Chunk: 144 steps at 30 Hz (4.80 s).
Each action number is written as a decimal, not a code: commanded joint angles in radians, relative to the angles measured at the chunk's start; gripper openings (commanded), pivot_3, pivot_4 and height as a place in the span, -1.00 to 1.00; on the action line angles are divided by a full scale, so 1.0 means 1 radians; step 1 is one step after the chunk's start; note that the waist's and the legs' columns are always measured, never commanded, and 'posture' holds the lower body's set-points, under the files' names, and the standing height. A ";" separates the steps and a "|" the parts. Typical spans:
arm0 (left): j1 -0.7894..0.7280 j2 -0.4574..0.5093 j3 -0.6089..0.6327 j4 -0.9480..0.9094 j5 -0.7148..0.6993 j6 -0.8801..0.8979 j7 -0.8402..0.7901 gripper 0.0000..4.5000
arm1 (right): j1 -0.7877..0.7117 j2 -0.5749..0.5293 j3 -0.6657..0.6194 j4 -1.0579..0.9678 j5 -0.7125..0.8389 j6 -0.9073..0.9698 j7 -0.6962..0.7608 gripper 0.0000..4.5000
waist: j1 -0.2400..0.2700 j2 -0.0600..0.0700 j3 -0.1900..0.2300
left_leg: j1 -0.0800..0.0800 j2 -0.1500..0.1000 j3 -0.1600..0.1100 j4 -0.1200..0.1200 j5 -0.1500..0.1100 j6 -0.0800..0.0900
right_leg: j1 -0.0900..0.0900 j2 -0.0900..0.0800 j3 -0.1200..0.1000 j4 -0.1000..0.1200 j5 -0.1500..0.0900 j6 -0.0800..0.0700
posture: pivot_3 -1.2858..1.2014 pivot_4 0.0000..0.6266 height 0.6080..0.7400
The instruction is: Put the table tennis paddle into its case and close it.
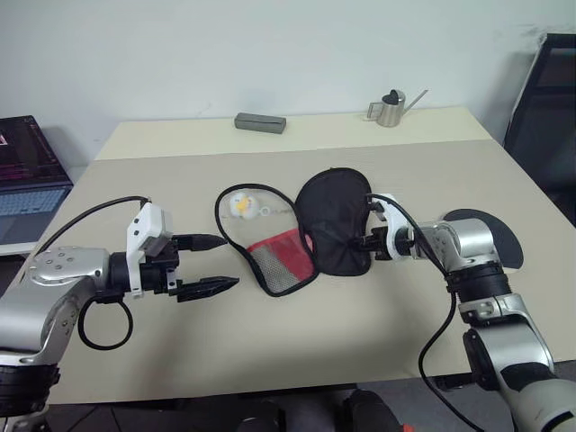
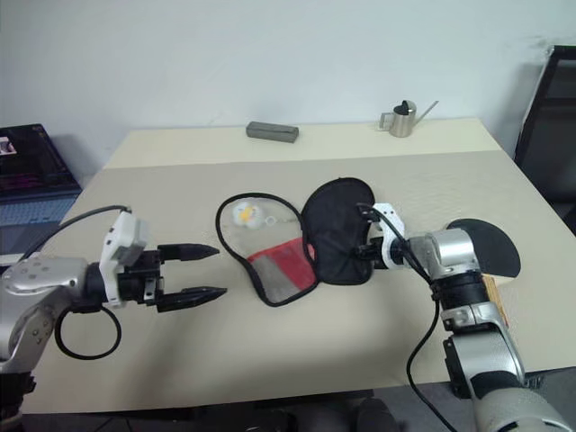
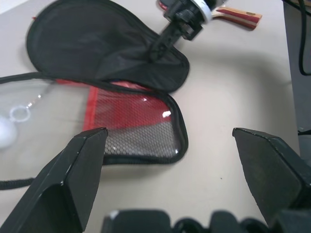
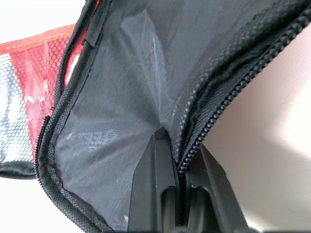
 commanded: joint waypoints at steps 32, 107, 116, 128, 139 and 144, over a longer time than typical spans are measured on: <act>-0.015 -0.007 0.004 -0.020 0.003 -0.022 -0.001 1.00 | -0.150 -0.057 0.023 0.215 -0.224 -0.456 0.038 -0.14 | -0.001 0.000 0.000 | 0.000 0.000 0.000 0.000 0.000 0.000 | 0.000 0.000 0.000 -0.001 0.000 0.000 | 0.03 -0.52 1.00; -0.583 -0.441 -0.378 0.254 0.187 -0.201 -0.126 1.00 | 0.872 -0.052 -0.503 -0.801 -0.129 -0.049 -0.446 0.17 | 0.037 -0.007 -0.003 | 0.029 0.001 0.000 0.000 0.000 0.001 | 0.033 0.001 -0.001 -0.004 -0.003 0.005 | 0.03 -0.52 1.00; -0.567 -0.410 -0.359 0.248 0.187 -0.197 -0.113 1.00 | 0.851 -0.039 -0.484 -0.795 -0.126 -0.029 -0.474 -0.51 | 0.042 -0.012 -0.003 | 0.029 0.001 -0.001 0.000 0.000 0.001 | 0.033 0.001 -0.001 -0.004 -0.002 0.005 | 0.03 -0.52 1.00; -0.533 -0.291 -0.244 0.311 0.204 -0.221 -0.052 1.00 | 0.694 -0.012 -0.483 -0.871 -0.107 0.004 -0.531 -0.51 | 0.038 -0.012 0.002 | 0.028 0.001 0.000 -0.001 0.000 0.001 | 0.030 0.001 0.000 -0.005 -0.002 0.005 | 0.03 -0.52 1.00; -0.466 -0.230 -0.179 0.282 0.196 -0.207 0.002 1.00 | 0.570 -0.018 -0.408 -0.915 -0.108 0.030 -0.529 -0.51 | 0.044 -0.011 0.004 | 0.011 -0.001 -0.003 -0.002 0.000 0.000 | 0.015 -0.001 -0.003 -0.007 -0.001 0.002 | 0.03 -0.52 1.00; -0.454 -0.219 -0.163 0.294 0.202 -0.212 0.020 1.00 | 0.503 0.004 -0.356 -0.905 -0.096 0.047 -0.524 -0.51 | 0.044 -0.010 0.005 | 0.011 -0.001 -0.004 -0.002 0.000 0.001 | 0.015 0.000 -0.003 -0.006 -0.001 0.002 | 0.03 -0.52 1.00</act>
